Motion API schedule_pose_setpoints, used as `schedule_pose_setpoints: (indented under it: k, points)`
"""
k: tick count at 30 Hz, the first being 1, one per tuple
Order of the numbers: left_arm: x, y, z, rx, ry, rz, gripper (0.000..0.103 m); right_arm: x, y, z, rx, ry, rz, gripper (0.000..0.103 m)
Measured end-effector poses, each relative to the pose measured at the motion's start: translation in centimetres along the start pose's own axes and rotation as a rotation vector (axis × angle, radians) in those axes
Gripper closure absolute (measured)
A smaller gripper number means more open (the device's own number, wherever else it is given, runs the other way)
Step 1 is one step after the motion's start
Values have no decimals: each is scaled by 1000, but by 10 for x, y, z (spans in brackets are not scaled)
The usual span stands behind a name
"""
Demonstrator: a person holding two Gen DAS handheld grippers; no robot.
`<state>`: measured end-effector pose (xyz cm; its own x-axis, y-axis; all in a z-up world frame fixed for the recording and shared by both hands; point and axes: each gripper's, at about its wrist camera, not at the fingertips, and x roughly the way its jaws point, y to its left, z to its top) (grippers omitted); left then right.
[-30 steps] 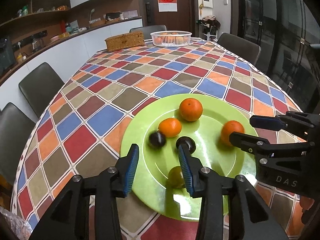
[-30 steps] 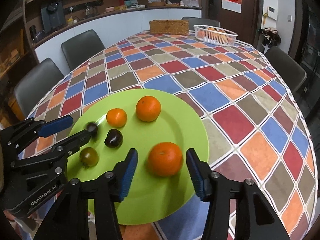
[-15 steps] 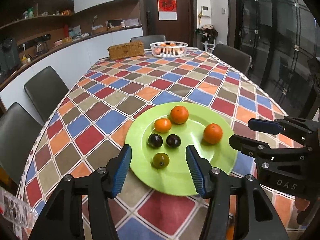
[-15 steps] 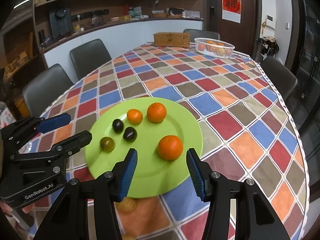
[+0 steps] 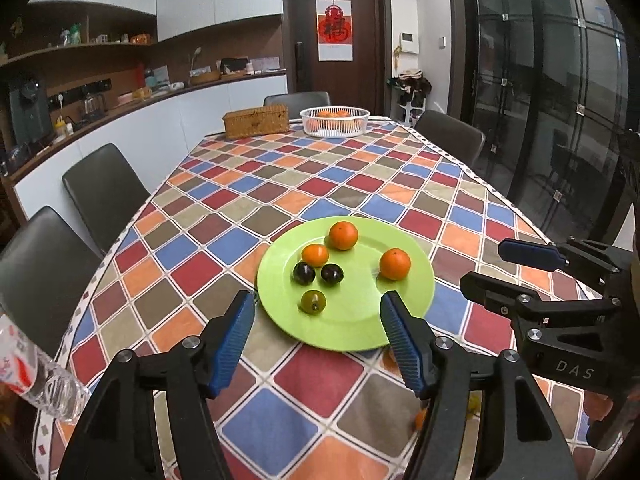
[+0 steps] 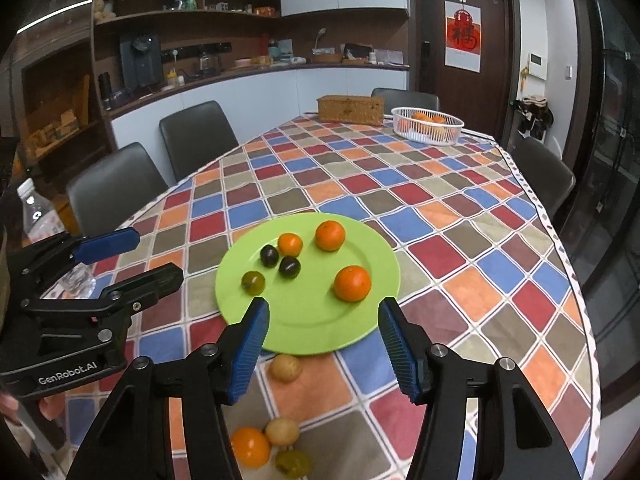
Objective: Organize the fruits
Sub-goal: 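Move both open tools back toward the remaining fruit beside the plate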
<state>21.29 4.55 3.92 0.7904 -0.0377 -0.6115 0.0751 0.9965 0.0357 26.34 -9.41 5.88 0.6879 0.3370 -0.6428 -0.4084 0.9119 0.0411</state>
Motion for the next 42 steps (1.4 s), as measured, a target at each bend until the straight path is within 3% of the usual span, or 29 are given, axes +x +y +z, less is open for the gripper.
schedule_pose_setpoints:
  k: [12, 22, 30, 42]
  points:
    - [-29, -11, -29, 28, -9, 3, 34, -39, 14, -28, -37, -23, -6, 45]
    - [-37, -32, -59, 112, -33, -53, 33, -50, 14, -58, -76, -14, 0, 45]
    - [-37, -45, -74, 187, -63, -99, 33, -52, 16, -73, -124, 7, 19, 45]
    - [-18, -57, -97, 273, -6, -166, 34, -27, 18, -98, -219, 100, 54, 46]
